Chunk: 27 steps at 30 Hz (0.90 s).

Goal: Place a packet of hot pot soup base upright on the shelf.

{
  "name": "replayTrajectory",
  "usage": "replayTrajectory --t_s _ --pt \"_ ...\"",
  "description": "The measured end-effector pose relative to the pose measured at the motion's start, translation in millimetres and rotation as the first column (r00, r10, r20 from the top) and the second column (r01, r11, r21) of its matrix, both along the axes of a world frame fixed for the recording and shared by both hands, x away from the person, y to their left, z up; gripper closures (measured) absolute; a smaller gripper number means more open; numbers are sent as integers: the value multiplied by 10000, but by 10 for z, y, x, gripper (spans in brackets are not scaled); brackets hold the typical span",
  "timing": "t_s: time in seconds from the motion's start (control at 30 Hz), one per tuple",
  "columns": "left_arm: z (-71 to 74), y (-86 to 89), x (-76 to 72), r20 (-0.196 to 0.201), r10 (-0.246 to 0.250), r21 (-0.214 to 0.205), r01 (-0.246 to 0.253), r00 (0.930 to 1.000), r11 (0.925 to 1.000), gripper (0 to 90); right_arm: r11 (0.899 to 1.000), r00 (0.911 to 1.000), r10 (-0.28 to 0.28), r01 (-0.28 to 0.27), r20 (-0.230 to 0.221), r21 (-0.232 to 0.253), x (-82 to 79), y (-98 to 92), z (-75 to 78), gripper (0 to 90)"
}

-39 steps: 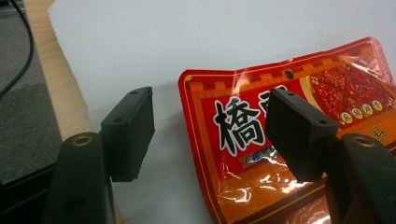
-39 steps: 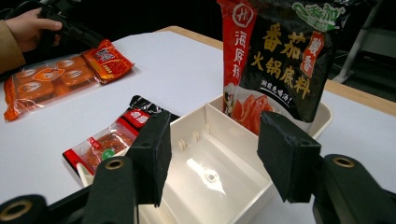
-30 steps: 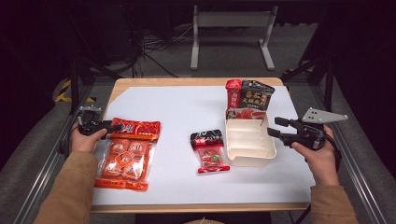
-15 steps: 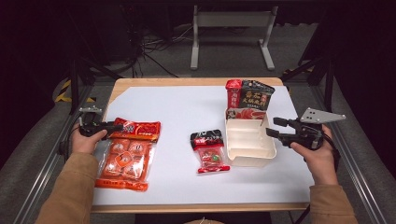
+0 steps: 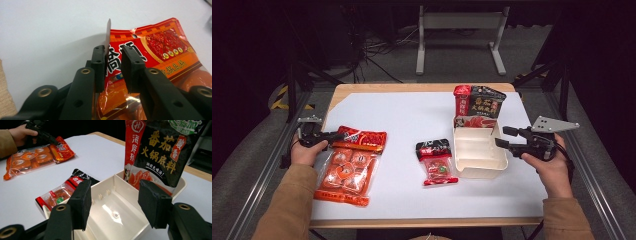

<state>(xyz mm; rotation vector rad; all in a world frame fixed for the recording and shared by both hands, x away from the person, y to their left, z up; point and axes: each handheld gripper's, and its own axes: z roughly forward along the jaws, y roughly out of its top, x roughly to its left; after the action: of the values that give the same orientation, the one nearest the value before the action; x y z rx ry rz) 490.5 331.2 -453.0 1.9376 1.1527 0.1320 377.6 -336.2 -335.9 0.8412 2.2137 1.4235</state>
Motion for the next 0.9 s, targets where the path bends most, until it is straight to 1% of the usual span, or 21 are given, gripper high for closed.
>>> replayTrajectory --t_s 0.03,0.1,0.13,0.17,0.23,0.4,0.5,0.57,0.63,0.7,0.87,0.9 --pt "-6 -1 4 -28 19 7 -19 10000 10000 756 10000 10000 15 -15 -5 -8 0 2 -1 441" --pt "-10 3 11 -66 53 76 -53 10000 10000 807 10000 10000 20 -20 -3 -23 1 2 -2 441" --pt "-9 3 14 -106 96 167 -94 9999 9998 833 10000 10000 24 -24 -5 -40 -1 4 -3 441" --pt "-9 0 17 -98 90 281 -87 9999 9996 833 10000 10000 24 -24 -5 -40 -1 4 -3 441" --pt "-25 -30 26 -250 47 597 -32 9997 9982 839 10000 10000 27 -27 4 -48 -3 1 -3 440" --pt "-32 -27 35 -403 44 492 -24 9992 9988 850 10000 10000 53 -53 33 -33 -5 1 -1 440" --pt "-22 -38 30 -410 21 645 6 9992 9979 887 10000 10000 69 -69 27 -48 -3 8 -2 439" --pt "-15 -48 29 -381 36 738 -8 9993 9973 897 10000 10000 76 -75 31 -57 -2 12 -3 440" --pt "9 -67 18 -300 43 920 -15 9995 9958 900 9999 9999 94 -93 36 -53 -2 19 -2 441" --pt "25 -74 12 -228 65 989 -42 9997 9951 900 10000 9999 95 -95 63 -25 -7 23 5 452" --pt "106 -64 -27 -36 142 1059 -137 9999 9943 900 9999 9999 109 -109 93 24 -8 22 15 467" --pt "124 -57 -47 24 153 1019 -154 9999 9947 900 9999 9999 112 -112 90 27 -9 24 17 469"
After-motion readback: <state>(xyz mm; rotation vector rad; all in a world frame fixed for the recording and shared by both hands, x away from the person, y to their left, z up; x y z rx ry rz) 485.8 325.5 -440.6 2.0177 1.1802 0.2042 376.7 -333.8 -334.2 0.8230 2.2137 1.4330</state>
